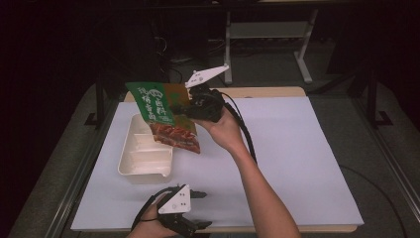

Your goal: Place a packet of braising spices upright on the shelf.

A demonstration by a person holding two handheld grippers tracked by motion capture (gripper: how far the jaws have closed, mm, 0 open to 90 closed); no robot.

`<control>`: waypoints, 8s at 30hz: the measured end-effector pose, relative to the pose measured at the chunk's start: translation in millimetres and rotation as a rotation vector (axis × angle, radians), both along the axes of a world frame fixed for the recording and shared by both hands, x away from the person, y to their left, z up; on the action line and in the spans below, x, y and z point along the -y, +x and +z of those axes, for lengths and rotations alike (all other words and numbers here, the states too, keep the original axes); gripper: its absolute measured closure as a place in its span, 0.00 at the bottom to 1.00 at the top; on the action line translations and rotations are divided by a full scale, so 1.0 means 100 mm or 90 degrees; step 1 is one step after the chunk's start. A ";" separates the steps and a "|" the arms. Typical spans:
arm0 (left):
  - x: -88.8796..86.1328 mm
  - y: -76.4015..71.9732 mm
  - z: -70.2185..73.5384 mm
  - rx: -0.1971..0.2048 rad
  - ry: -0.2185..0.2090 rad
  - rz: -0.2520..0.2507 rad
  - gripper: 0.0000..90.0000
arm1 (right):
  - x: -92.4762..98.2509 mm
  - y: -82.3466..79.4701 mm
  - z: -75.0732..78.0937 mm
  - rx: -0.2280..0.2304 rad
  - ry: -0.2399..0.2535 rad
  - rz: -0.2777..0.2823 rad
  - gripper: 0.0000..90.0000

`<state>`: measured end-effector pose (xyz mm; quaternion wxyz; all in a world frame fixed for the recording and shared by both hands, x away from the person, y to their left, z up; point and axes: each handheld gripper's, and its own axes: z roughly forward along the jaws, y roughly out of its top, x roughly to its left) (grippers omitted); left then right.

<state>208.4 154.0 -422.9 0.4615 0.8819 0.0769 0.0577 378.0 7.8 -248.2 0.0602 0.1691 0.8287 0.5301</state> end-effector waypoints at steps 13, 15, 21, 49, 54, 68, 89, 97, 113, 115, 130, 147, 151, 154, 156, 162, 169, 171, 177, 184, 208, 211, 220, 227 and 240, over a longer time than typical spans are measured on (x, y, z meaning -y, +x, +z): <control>-0.03 0.01 0.02 0.002 -0.006 0.001 0.25 | -0.36 0.22 -0.11 -0.002 0.010 0.015 1.00; -0.04 0.02 0.02 0.007 -0.004 -0.001 0.25 | -0.38 0.23 -0.11 0.000 0.011 0.016 1.00; -0.05 0.03 0.02 0.009 -0.001 -0.003 0.25 | -0.52 0.31 -0.21 -0.007 0.009 0.025 0.99; -0.08 0.04 0.04 -0.003 -0.018 0.005 0.25 | -0.86 0.51 -0.64 -0.040 0.028 0.037 0.99; -0.08 0.05 0.04 -0.001 -0.019 0.005 0.25 | -0.87 0.54 -0.77 -0.053 0.024 0.042 0.99; -0.10 0.07 0.04 0.001 -0.021 0.015 0.24 | -0.75 0.60 -0.90 -0.069 0.038 0.022 0.90; -0.06 0.09 0.00 -0.002 -0.007 0.013 0.24 | -0.28 0.48 -0.80 -0.101 -0.001 -0.022 0.59; -0.07 0.10 -0.01 -0.007 -0.011 0.020 0.24 | -0.05 0.39 -0.76 -0.105 -0.003 -0.029 0.54; -0.07 0.11 -0.03 -0.014 -0.015 0.023 0.23 | 0.29 0.18 -0.76 -0.097 -0.005 -0.042 0.51; -0.07 0.11 -0.03 -0.014 -0.015 0.024 0.23 | 0.33 0.17 -0.77 -0.100 -0.010 -0.042 0.50; -0.08 0.13 -0.05 -0.012 -0.013 0.028 0.23 | 0.63 0.06 -0.86 -0.111 -0.013 -0.055 0.46; -0.09 0.15 -0.05 -0.014 -0.018 0.033 0.23 | 0.90 -0.05 -0.96 -0.136 -0.026 -0.074 0.41; -0.08 0.16 -0.05 -0.008 -0.014 0.028 0.23 | 0.97 -0.09 -0.99 -0.140 -0.018 -0.082 0.42; -0.08 0.15 -0.05 -0.011 -0.015 0.030 0.23 | 1.03 -0.12 -1.02 -0.141 -0.017 -0.086 0.41; -0.09 0.16 -0.05 -0.011 -0.014 0.030 0.23 | 1.06 -0.13 -1.03 -0.145 -0.017 -0.089 0.41; -0.08 0.16 -0.05 -0.013 -0.016 0.033 0.23 | 1.18 -0.19 -1.08 -0.143 -0.012 -0.097 0.41; -0.09 0.17 -0.05 -0.013 -0.013 0.034 0.23 | 1.31 -0.27 -1.15 -0.153 -0.006 -0.105 0.40; -0.09 0.17 -0.05 -0.015 -0.012 0.034 0.23 | 1.35 -0.29 -1.17 -0.156 -0.004 -0.109 0.40; -0.09 0.17 -0.05 -0.014 -0.009 0.033 0.23 | 1.48 -0.37 -1.20 -0.158 0.006 -0.121 0.40; -0.10 0.17 -0.05 -0.019 -0.015 0.039 0.23 | 1.59 -0.45 -1.27 -0.165 0.005 -0.129 0.39; -0.14 0.20 -0.04 -0.021 -0.024 0.047 0.23 | 1.85 -0.71 -1.57 -0.201 -0.006 -0.146 0.38; -0.14 0.20 -0.05 -0.021 -0.023 0.048 0.23 | 1.88 -0.74 -1.60 -0.204 -0.010 -0.147 0.38; -0.14 0.20 -0.05 -0.023 -0.022 0.052 0.22 | 1.96 -0.84 -1.63 -0.200 -0.016 -0.154 0.37; -0.16 0.21 -0.06 -0.024 -0.023 0.060 0.22 | 2.05 -0.93 -1.67 -0.206 -0.014 -0.162 0.36; -0.16 0.22 -0.07 -0.034 -0.024 0.066 0.22 | 2.20 -1.12 -1.81 -0.216 0.001 -0.178 0.35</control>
